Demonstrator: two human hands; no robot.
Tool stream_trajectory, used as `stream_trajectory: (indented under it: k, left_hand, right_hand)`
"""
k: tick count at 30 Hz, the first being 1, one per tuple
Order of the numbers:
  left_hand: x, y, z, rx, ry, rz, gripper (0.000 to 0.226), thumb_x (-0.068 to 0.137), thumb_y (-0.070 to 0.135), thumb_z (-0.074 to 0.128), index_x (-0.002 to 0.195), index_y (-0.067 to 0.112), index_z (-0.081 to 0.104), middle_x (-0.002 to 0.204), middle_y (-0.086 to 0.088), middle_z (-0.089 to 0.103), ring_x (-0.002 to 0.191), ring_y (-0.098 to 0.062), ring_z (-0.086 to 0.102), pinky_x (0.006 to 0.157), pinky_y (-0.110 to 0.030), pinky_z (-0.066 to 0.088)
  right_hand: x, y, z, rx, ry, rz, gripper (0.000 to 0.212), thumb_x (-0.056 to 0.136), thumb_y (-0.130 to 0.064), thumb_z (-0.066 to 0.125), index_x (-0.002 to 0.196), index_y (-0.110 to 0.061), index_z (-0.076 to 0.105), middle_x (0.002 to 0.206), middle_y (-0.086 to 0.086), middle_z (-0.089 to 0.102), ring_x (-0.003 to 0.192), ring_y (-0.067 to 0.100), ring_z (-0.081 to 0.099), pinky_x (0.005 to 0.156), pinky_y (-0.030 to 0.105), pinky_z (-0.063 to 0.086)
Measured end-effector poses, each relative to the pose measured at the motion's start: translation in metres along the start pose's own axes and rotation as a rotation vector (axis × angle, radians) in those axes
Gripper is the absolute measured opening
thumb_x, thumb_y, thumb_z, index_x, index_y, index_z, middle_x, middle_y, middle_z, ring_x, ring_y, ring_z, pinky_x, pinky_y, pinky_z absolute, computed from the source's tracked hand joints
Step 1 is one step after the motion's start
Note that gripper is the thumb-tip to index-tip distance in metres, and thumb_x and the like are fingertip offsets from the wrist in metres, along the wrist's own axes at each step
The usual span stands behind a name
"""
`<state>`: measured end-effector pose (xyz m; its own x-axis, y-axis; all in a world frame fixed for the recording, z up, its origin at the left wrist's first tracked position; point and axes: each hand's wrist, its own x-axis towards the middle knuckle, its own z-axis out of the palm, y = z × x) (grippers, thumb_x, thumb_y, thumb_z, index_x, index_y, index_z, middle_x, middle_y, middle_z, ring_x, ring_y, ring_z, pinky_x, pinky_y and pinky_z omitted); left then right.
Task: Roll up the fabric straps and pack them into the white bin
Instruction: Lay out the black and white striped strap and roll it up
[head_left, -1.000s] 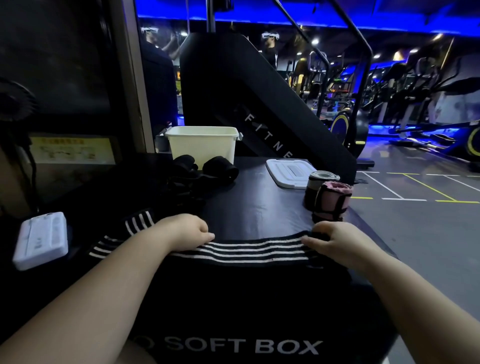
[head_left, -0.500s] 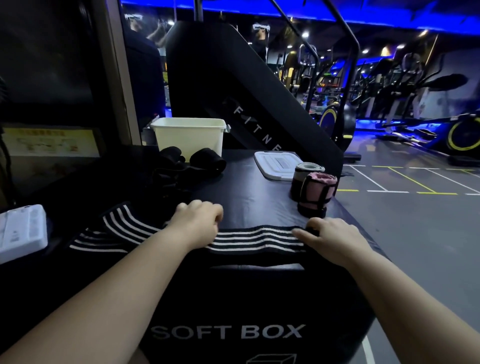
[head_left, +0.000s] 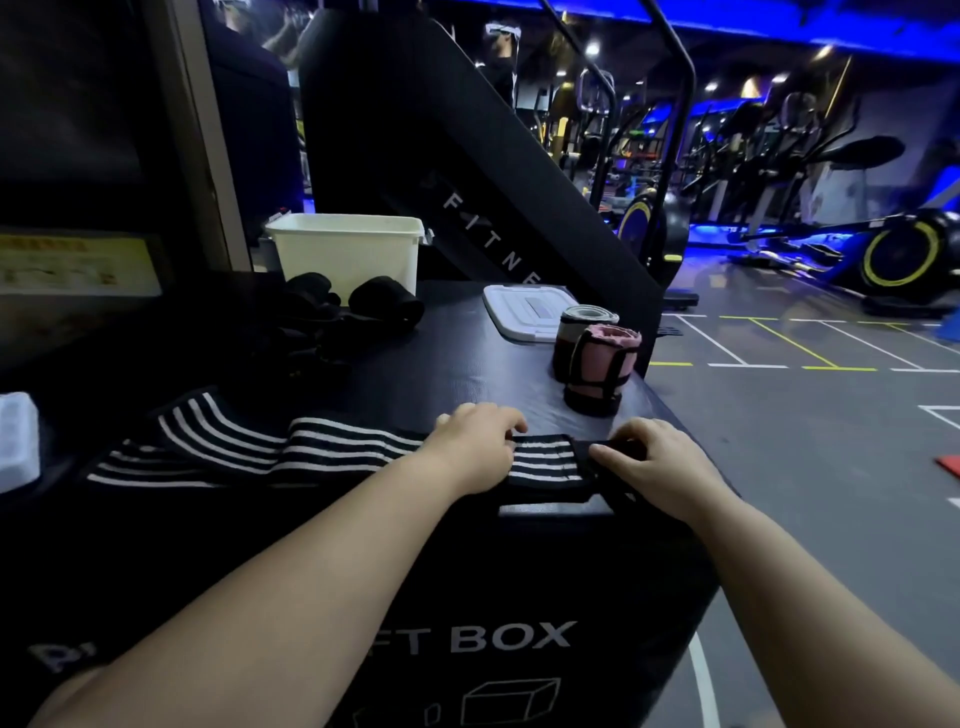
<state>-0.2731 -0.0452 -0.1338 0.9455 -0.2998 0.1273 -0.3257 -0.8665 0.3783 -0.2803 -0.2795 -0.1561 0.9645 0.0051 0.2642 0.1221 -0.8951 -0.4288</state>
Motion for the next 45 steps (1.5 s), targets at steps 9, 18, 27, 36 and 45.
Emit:
stream_trajectory:
  k: [9, 18, 27, 36, 45]
  left_hand:
    - [0.005, 0.034, 0.012, 0.012, -0.154, 0.199, 0.058, 0.078, 0.067, 0.062, 0.128, 0.04, 0.051, 0.125, 0.013, 0.061, 0.124, -0.016, 0.049, 0.1, -0.04, 0.038]
    - [0.016, 0.043, 0.024, 0.134, -0.09, 0.215, 0.054, 0.078, 0.056, 0.062, 0.126, 0.035, 0.051, 0.126, 0.008, 0.052, 0.123, -0.02, 0.04, 0.097, -0.04, 0.031]
    - [0.014, 0.043, 0.028, 0.126, -0.051, 0.216, 0.056, 0.082, 0.055, 0.059, 0.13, 0.029, 0.048, 0.131, 0.008, 0.048, 0.124, -0.018, 0.037, 0.102, -0.036, 0.028]
    - [0.01, 0.036, 0.021, 0.107, -0.078, 0.218, 0.059, 0.08, 0.061, 0.061, 0.129, 0.031, 0.049, 0.131, 0.008, 0.048, 0.125, -0.016, 0.036, 0.104, -0.036, 0.029]
    - [0.007, 0.033, 0.025, 0.101, -0.042, 0.217, 0.061, 0.079, 0.063, 0.061, 0.129, 0.03, 0.046, 0.13, 0.007, 0.044, 0.126, -0.016, 0.034, 0.104, -0.037, 0.026]
  right_hand:
    - [-0.001, -0.007, 0.003, 0.107, 0.052, 0.011, 0.031, 0.075, -0.05, 0.075, 0.085, -0.025, 0.059, 0.085, -0.008, 0.062, 0.081, 0.013, 0.058, 0.066, 0.028, 0.036]
    - [0.0, 0.008, -0.002, 0.438, 0.052, 0.161, 0.024, 0.073, -0.033, 0.081, 0.071, -0.021, 0.061, 0.066, -0.008, 0.064, 0.067, 0.012, 0.061, 0.073, 0.04, 0.053]
    - [-0.006, 0.002, 0.002, 0.27, 0.18, 0.103, 0.037, 0.084, -0.037, 0.07, 0.06, -0.021, 0.047, 0.06, -0.007, 0.054, 0.061, 0.007, 0.051, 0.057, 0.026, 0.036]
    - [-0.008, -0.002, 0.003, 0.098, 0.141, 0.086, 0.032, 0.084, -0.043, 0.068, 0.07, -0.017, 0.057, 0.071, -0.004, 0.059, 0.073, 0.018, 0.056, 0.063, 0.03, 0.033]
    - [-0.009, -0.005, -0.004, 0.223, 0.055, 0.135, 0.037, 0.088, -0.051, 0.061, 0.07, -0.019, 0.067, 0.063, -0.007, 0.065, 0.066, 0.011, 0.061, 0.068, 0.032, 0.046]
